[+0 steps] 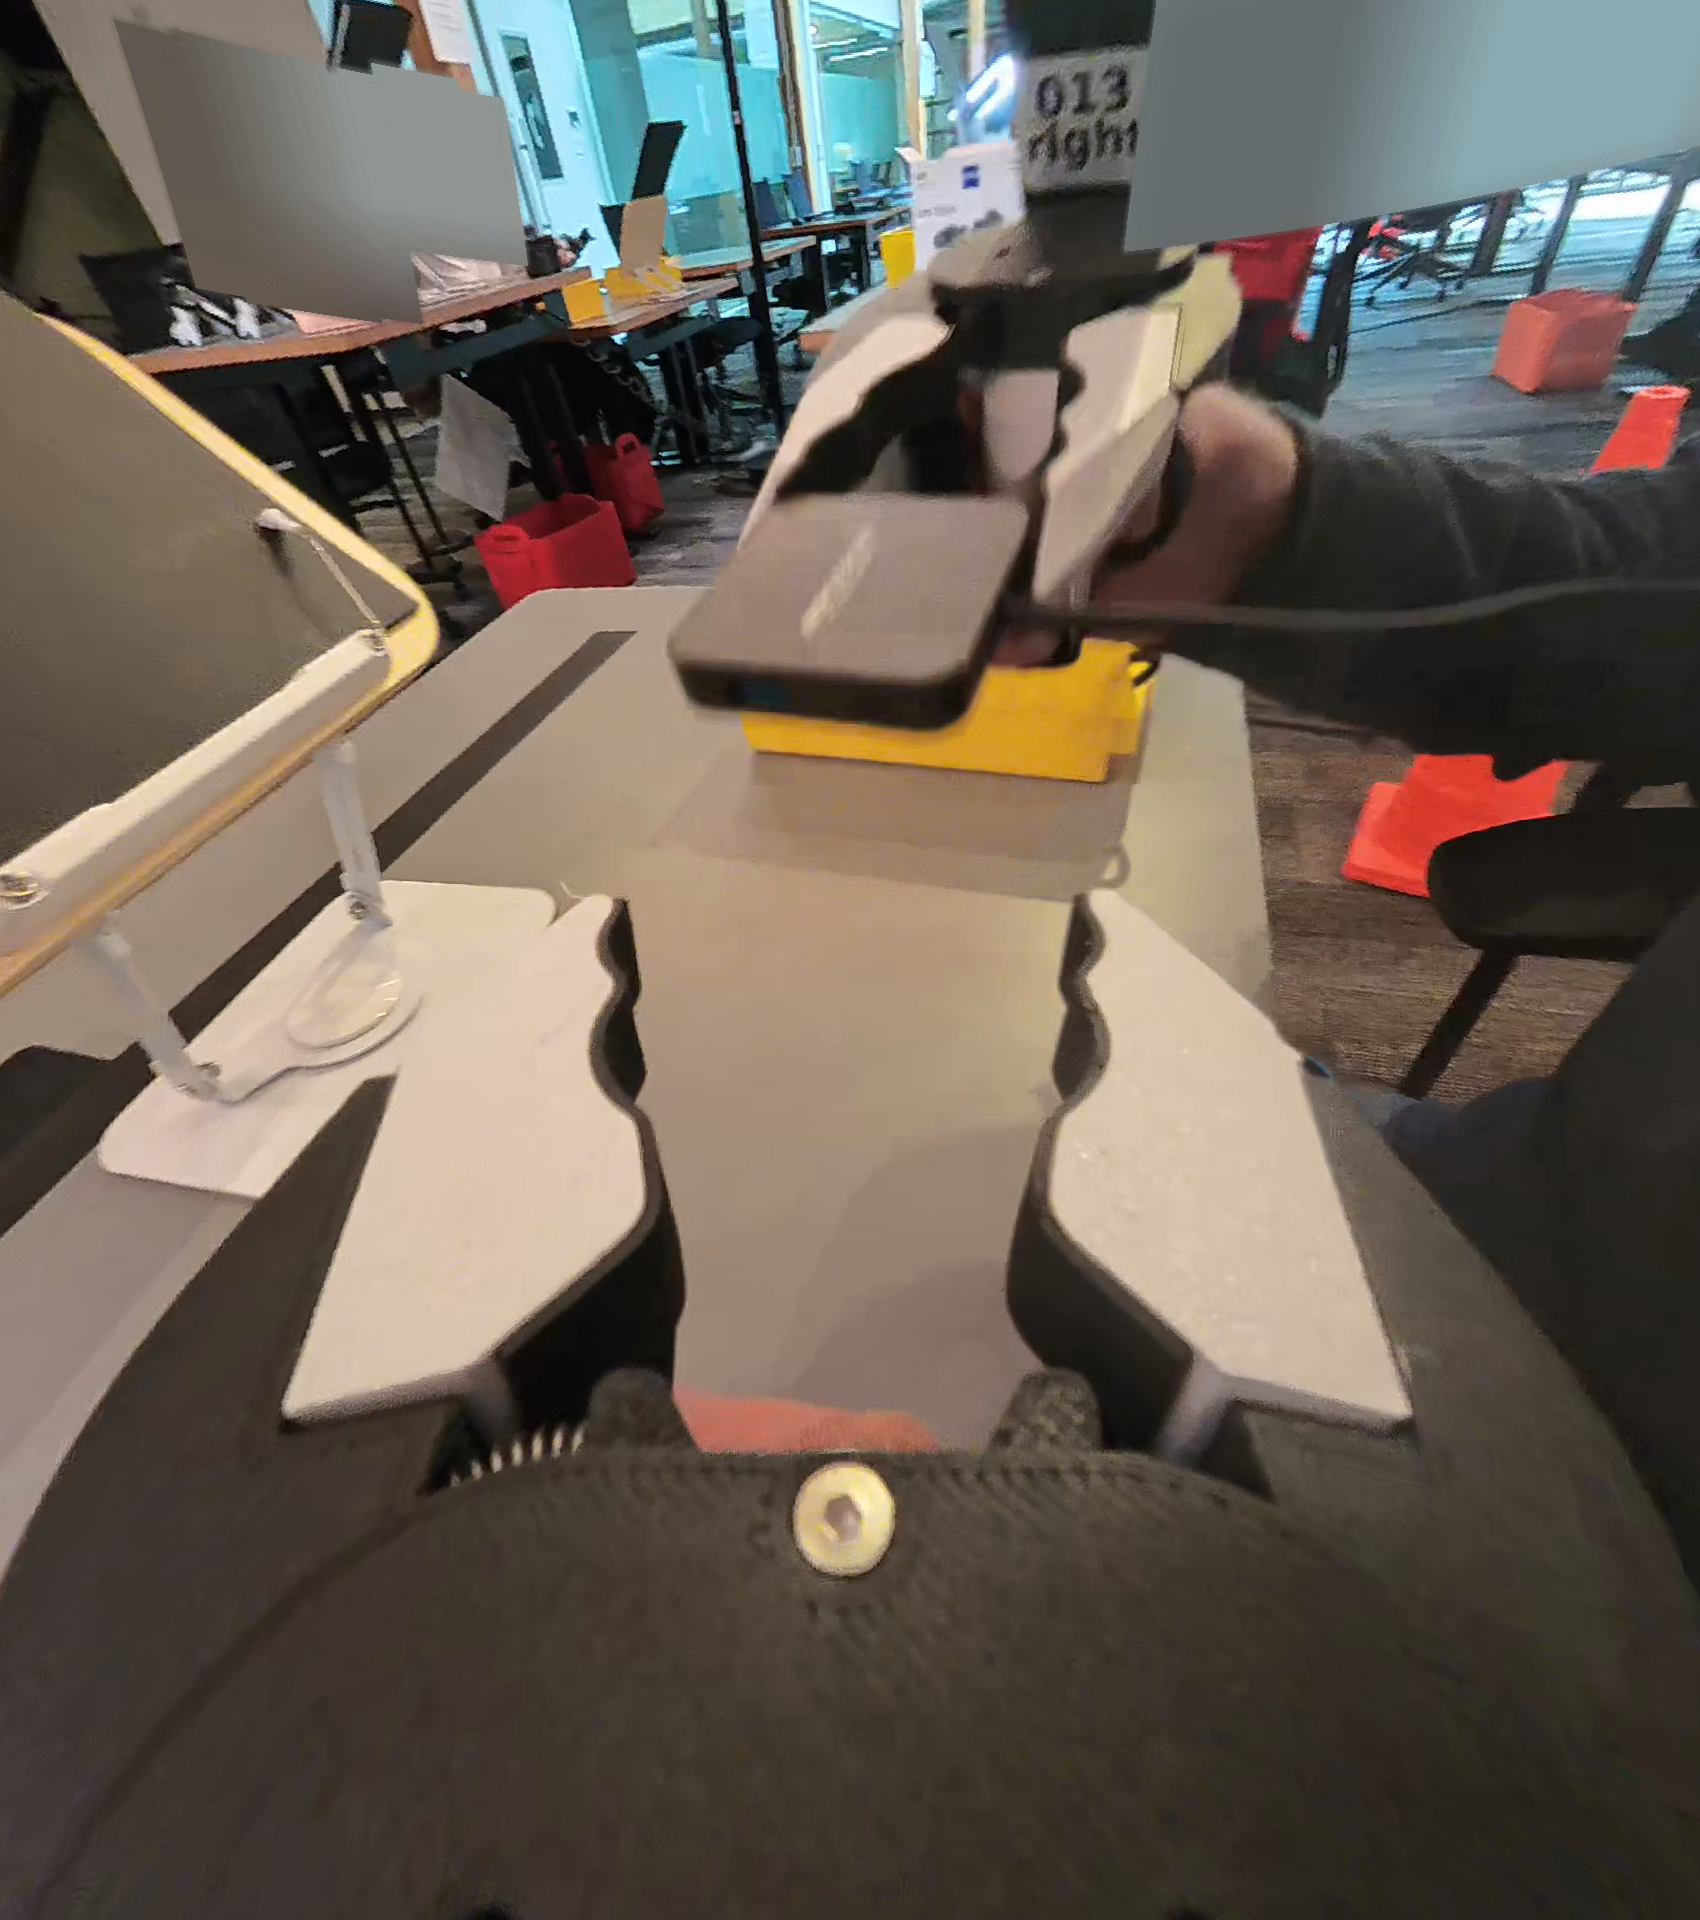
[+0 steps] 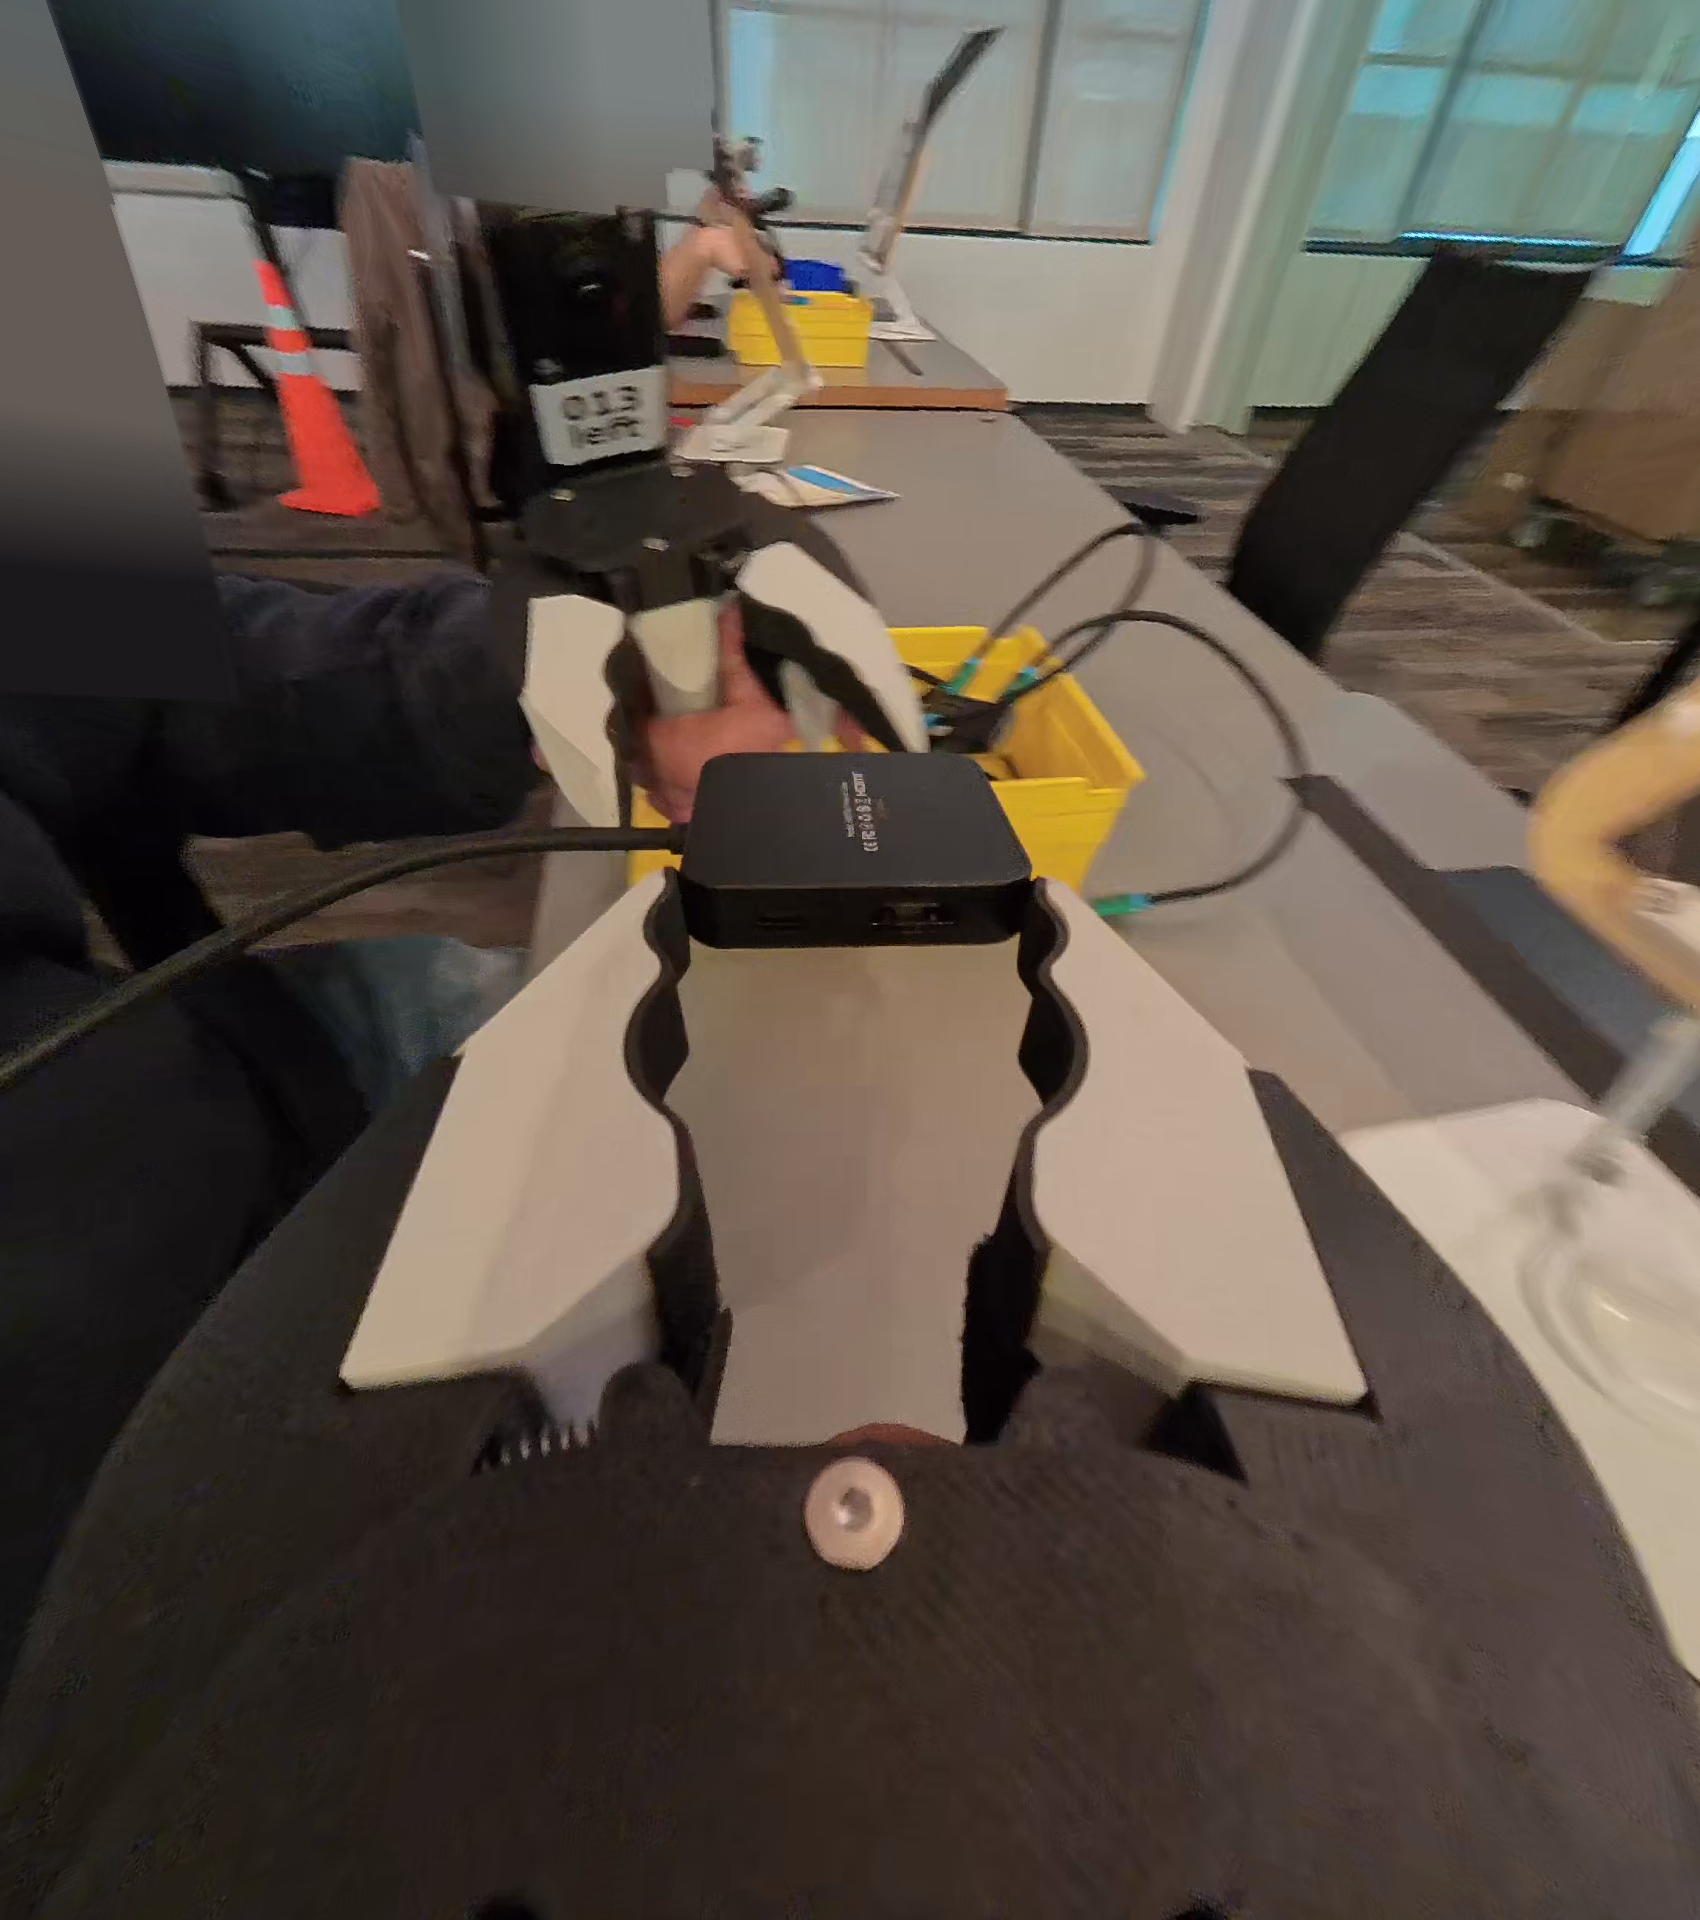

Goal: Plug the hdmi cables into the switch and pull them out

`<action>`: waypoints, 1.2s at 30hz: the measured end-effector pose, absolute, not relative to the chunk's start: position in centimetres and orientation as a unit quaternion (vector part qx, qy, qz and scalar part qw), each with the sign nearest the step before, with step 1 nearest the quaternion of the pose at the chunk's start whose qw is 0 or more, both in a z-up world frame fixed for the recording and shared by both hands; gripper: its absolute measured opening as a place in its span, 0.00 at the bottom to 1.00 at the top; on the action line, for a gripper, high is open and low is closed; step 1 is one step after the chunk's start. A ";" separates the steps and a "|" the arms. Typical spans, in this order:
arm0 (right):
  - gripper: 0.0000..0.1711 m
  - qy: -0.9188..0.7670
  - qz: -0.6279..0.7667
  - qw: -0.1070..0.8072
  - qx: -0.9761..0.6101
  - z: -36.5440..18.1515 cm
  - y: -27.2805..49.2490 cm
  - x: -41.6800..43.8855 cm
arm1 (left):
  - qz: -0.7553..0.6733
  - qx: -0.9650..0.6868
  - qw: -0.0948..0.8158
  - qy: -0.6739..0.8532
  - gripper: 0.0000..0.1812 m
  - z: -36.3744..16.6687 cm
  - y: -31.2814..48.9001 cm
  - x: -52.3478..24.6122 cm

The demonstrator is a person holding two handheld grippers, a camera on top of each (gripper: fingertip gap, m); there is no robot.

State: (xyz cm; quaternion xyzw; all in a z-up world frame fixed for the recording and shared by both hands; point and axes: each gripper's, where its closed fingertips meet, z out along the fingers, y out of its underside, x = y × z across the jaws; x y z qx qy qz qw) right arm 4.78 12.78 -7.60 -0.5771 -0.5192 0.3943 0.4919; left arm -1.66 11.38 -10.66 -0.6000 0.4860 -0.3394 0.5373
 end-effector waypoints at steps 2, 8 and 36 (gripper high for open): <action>0.37 -0.499 0.333 0.520 -0.608 -6.4 15.4 8.8 | -0.336 -0.601 0.548 0.475 0.36 -10.4 11.8 -2.5; 0.37 -0.373 0.053 0.538 -0.754 -5.4 25.1 28.5 | -0.335 -0.603 0.573 0.443 0.22 -9.4 13.0 -4.2; 0.45 -0.270 -0.065 0.167 -0.946 -20.7 30.3 45.2 | -0.233 -0.674 0.529 0.460 0.35 -12.4 15.2 -6.7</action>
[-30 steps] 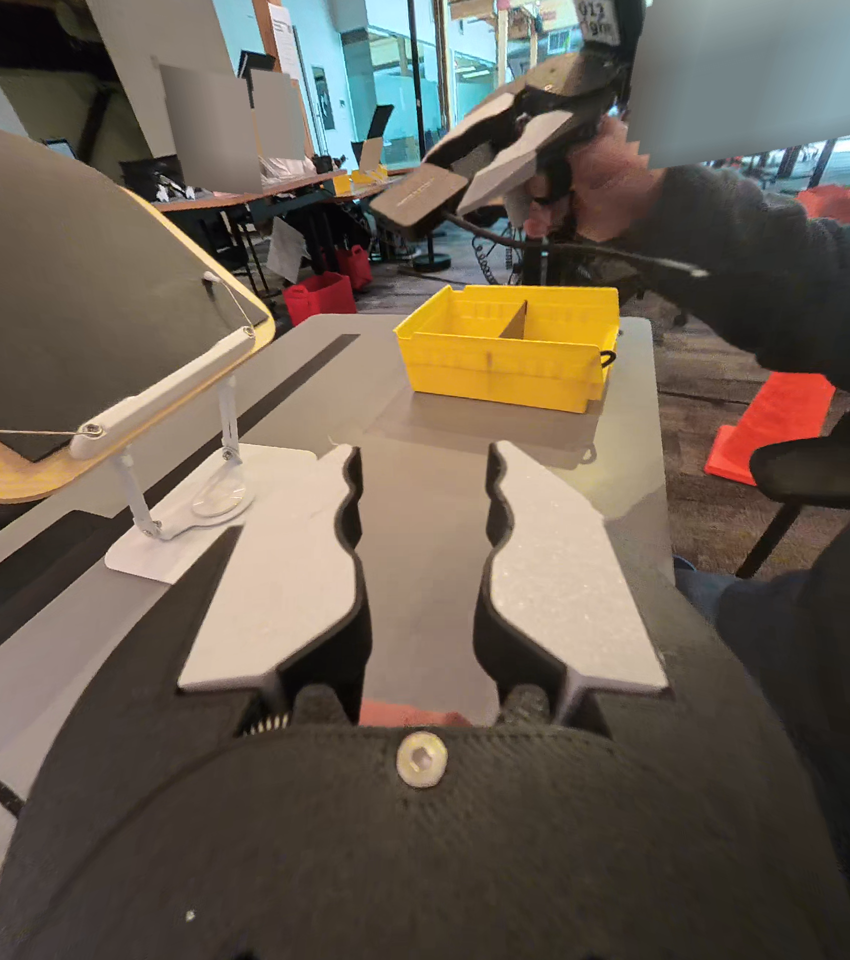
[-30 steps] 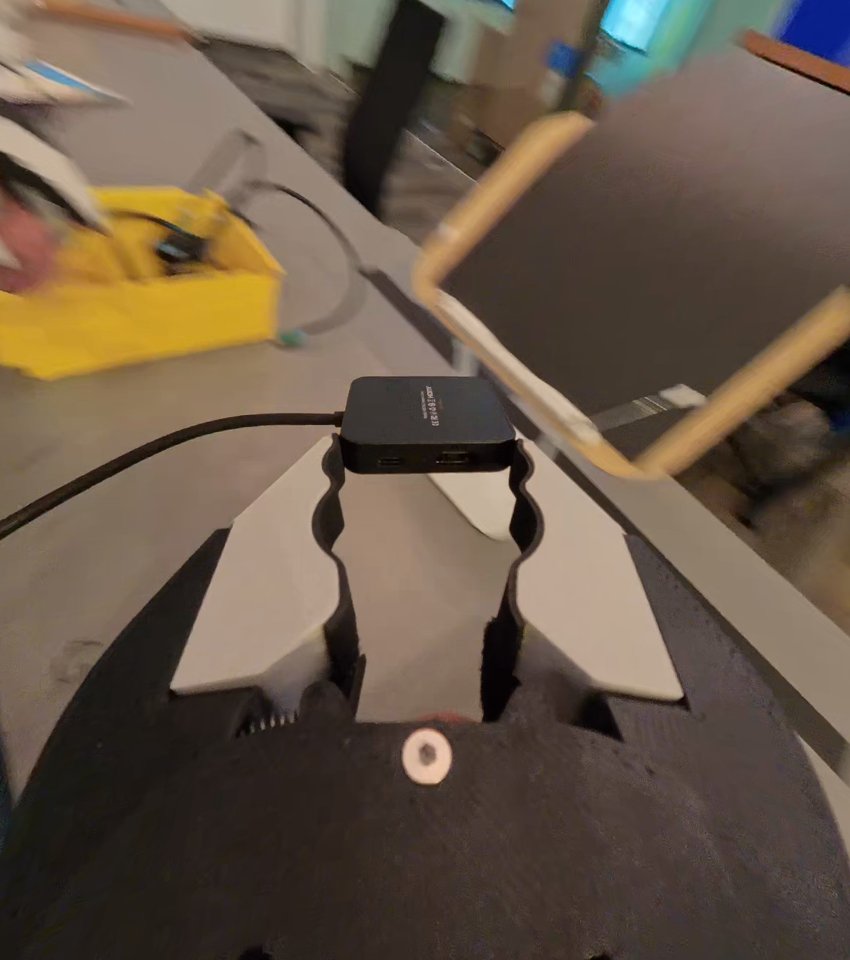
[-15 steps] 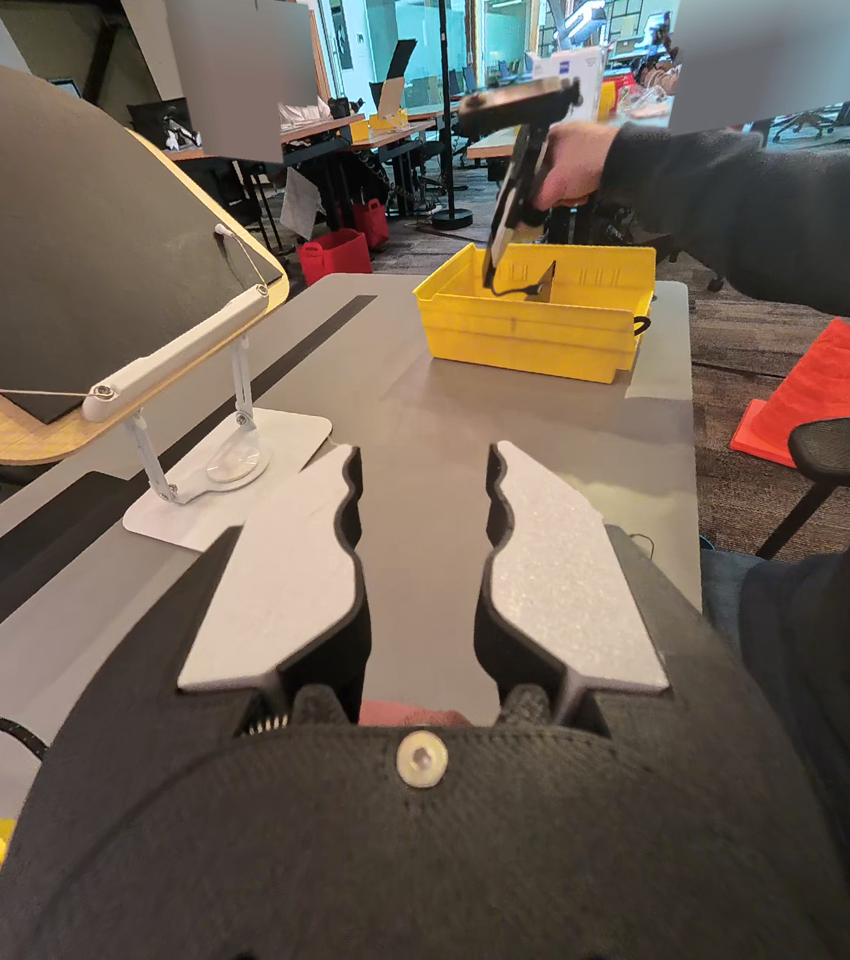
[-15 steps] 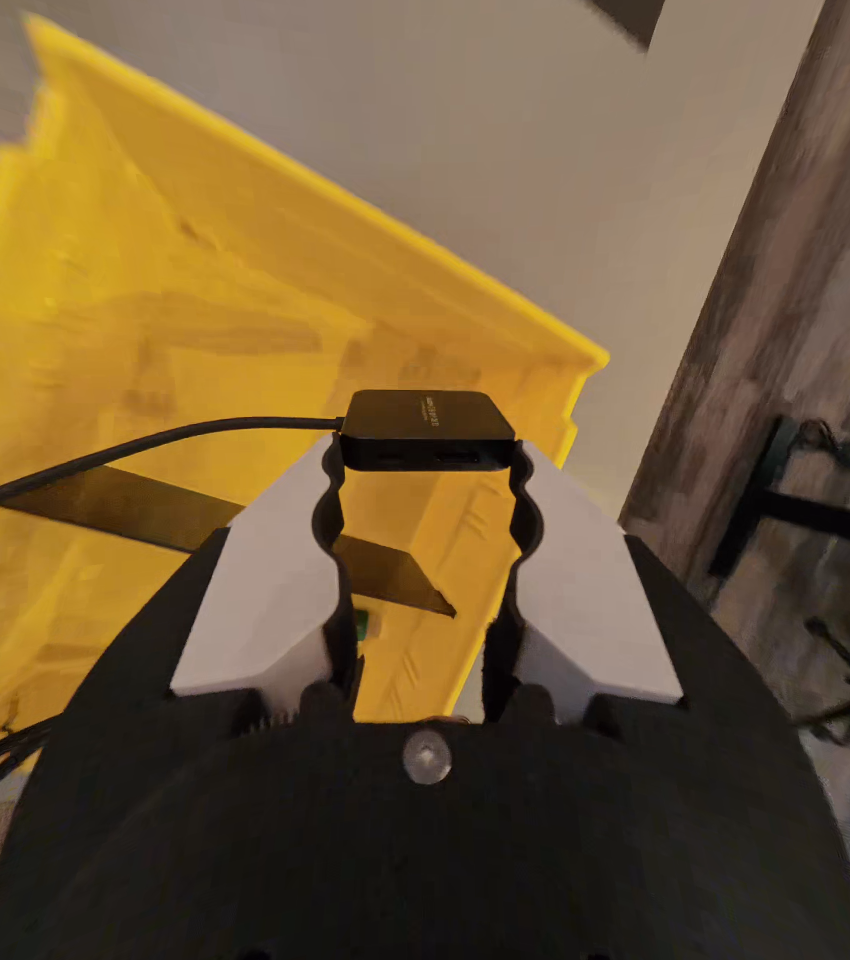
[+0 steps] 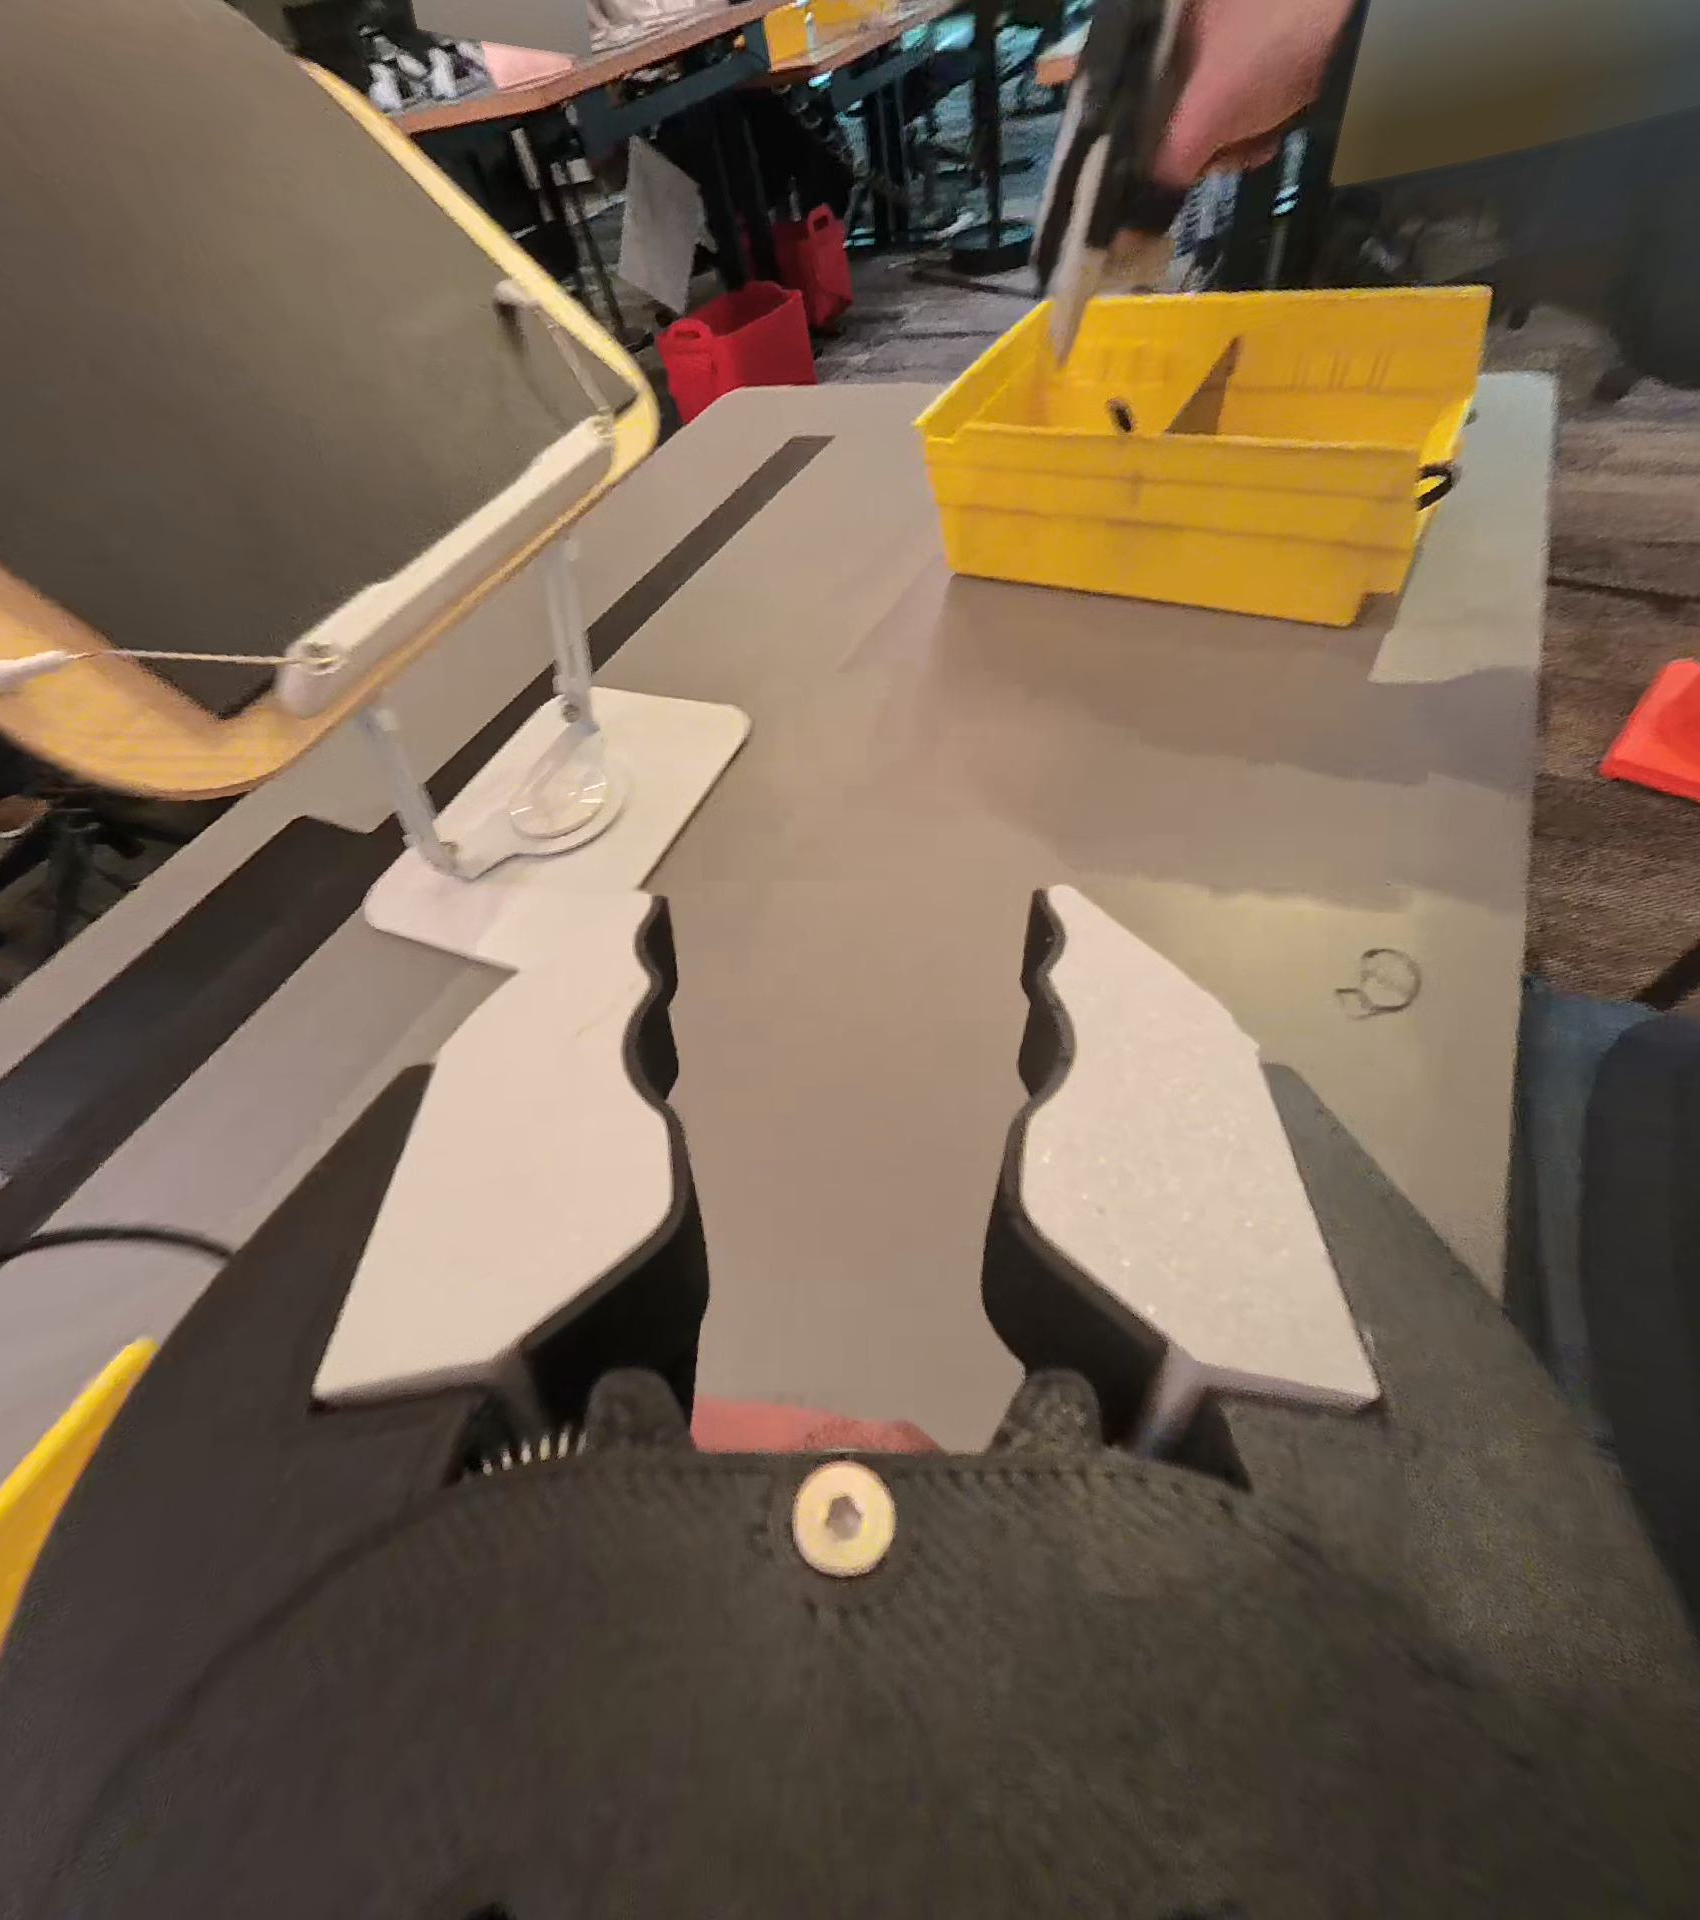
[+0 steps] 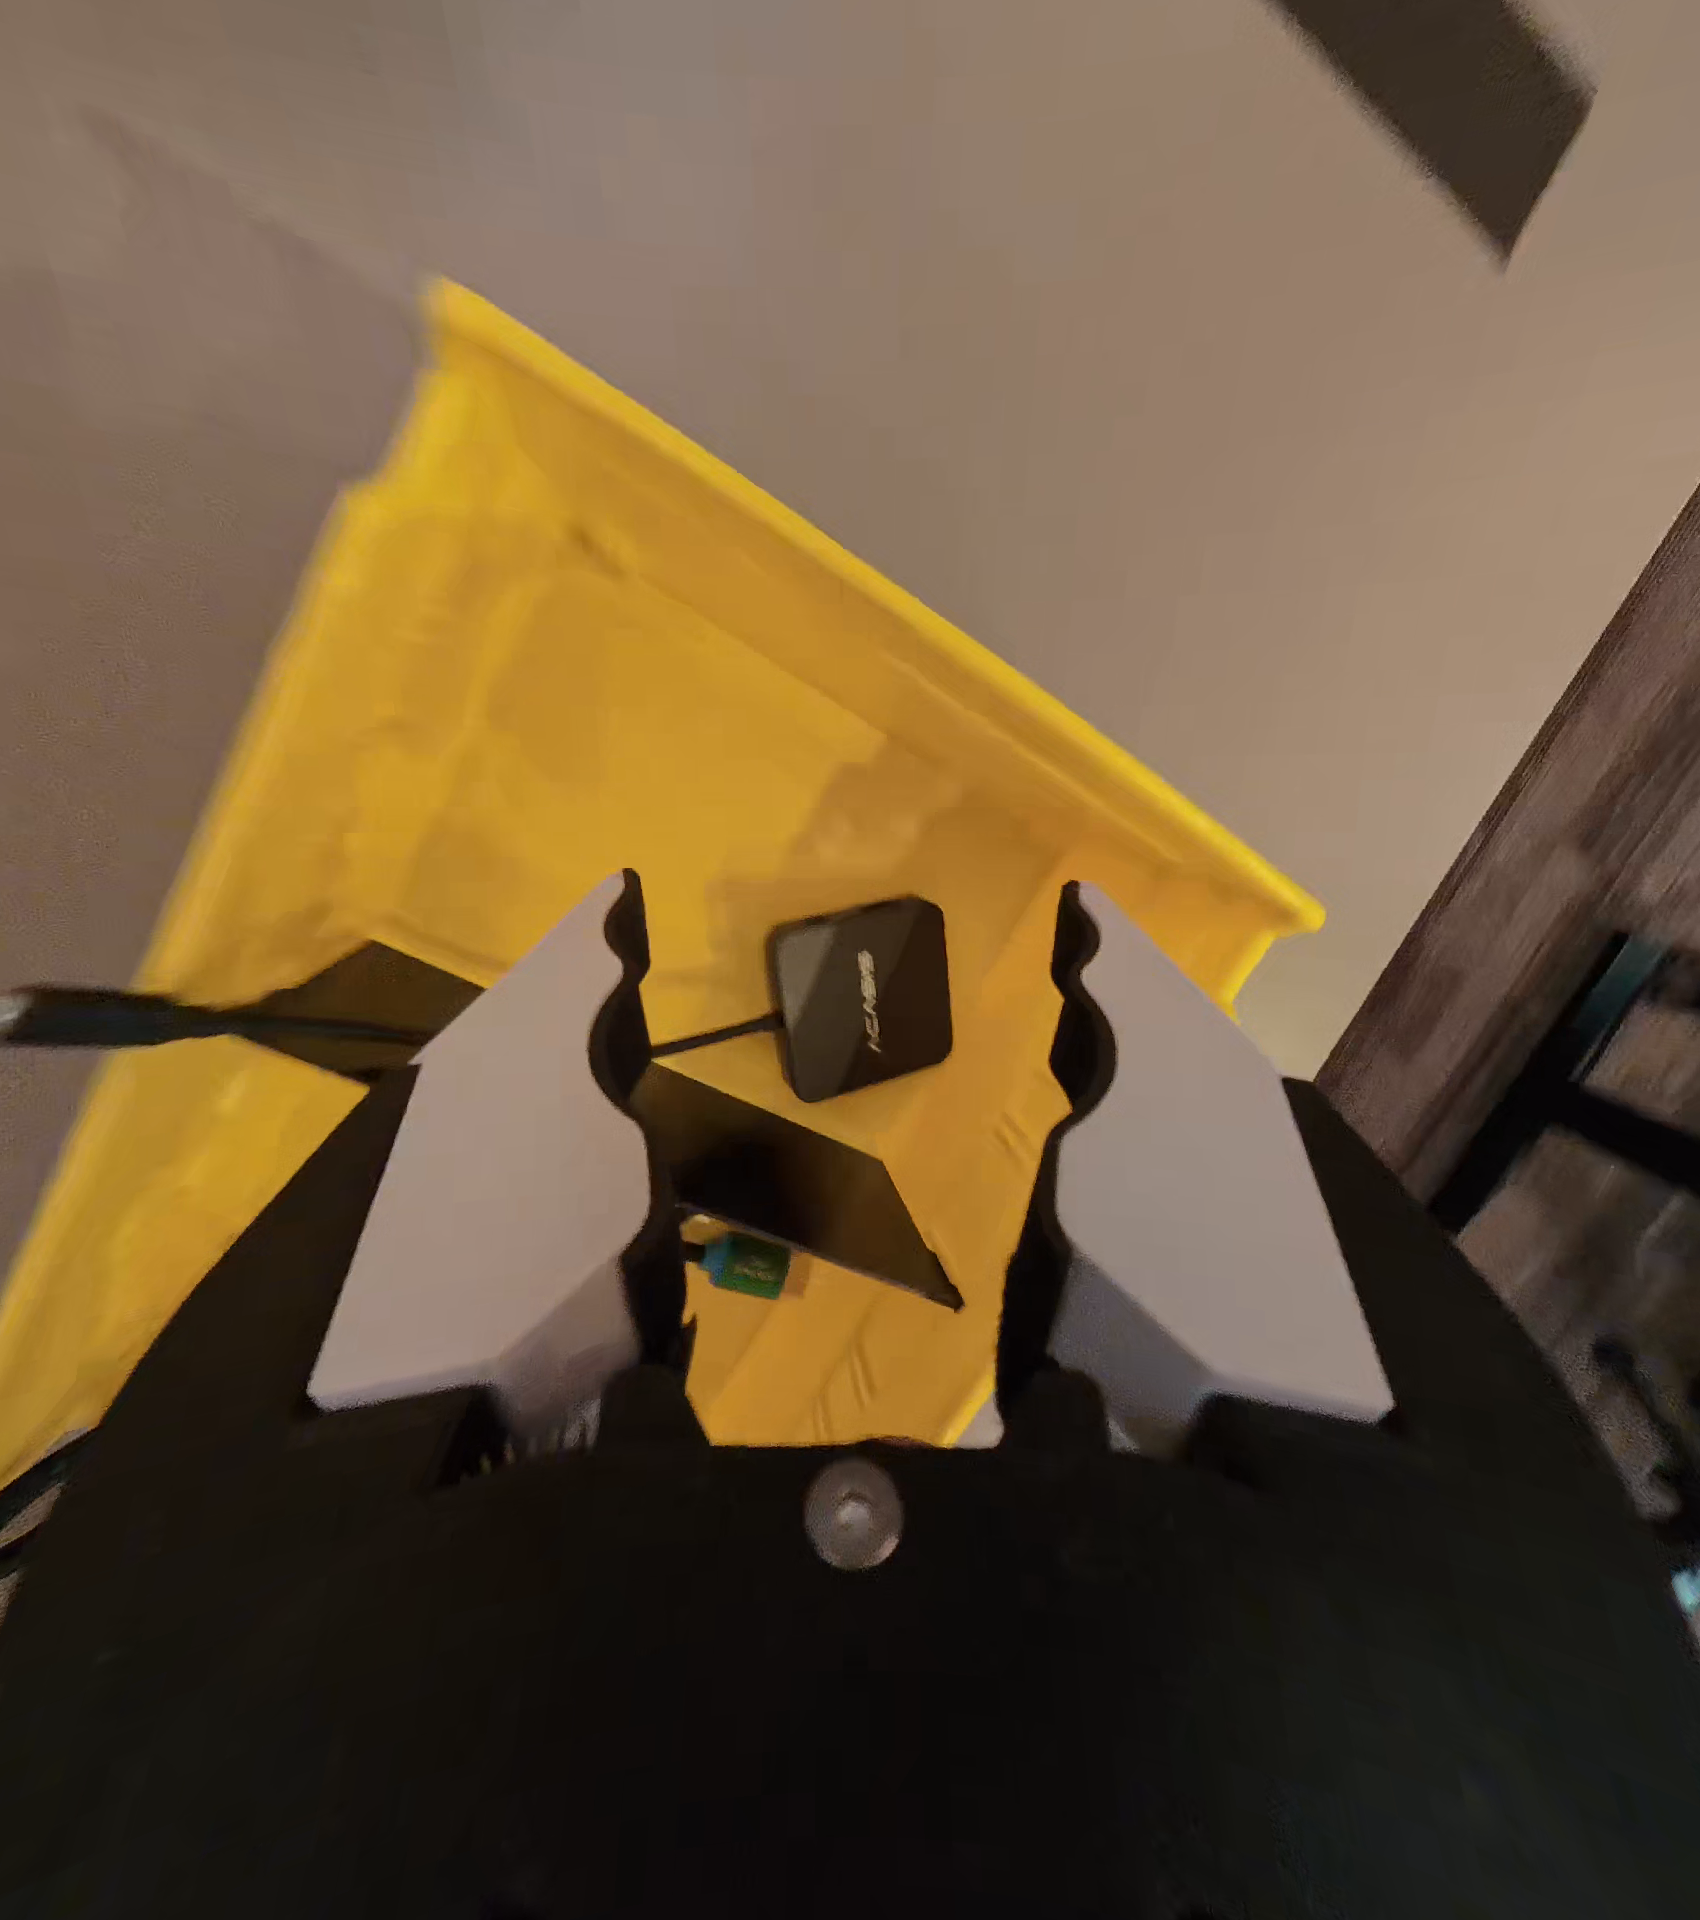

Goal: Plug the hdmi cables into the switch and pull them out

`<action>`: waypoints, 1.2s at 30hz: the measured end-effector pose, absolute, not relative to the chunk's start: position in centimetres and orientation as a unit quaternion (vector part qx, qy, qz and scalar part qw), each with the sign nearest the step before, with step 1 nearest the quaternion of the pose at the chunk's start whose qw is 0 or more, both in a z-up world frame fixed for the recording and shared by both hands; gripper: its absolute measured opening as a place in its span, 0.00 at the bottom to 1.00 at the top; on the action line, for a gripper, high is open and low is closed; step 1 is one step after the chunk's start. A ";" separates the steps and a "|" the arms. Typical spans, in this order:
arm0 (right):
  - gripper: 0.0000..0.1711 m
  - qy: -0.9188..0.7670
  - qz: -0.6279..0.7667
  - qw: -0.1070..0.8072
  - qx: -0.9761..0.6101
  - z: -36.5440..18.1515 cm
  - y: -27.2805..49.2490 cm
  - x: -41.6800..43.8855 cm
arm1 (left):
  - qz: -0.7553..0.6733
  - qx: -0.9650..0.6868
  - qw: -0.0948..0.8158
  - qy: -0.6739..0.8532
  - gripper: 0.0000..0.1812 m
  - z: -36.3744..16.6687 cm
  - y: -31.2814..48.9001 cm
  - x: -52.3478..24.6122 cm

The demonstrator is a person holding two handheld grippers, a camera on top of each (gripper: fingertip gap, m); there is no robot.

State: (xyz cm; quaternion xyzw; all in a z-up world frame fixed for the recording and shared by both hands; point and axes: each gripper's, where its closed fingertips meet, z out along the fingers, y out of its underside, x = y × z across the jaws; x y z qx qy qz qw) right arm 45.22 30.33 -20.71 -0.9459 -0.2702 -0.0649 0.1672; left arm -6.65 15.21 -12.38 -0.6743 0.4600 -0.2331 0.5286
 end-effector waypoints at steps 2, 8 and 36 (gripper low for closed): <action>0.44 -0.305 -0.063 0.218 -0.925 -18.4 29.6 42.0 | -0.188 -0.688 0.536 0.452 0.35 -11.9 16.1 -9.0; 0.37 -0.408 0.018 0.342 -0.847 -12.9 24.1 29.7 | -0.016 -0.747 0.532 0.398 0.35 -12.3 19.9 -18.4; 0.30 -0.532 0.159 0.374 -0.742 -15.8 15.6 14.2 | 0.123 -0.936 0.234 0.234 0.34 -28.9 27.8 -34.4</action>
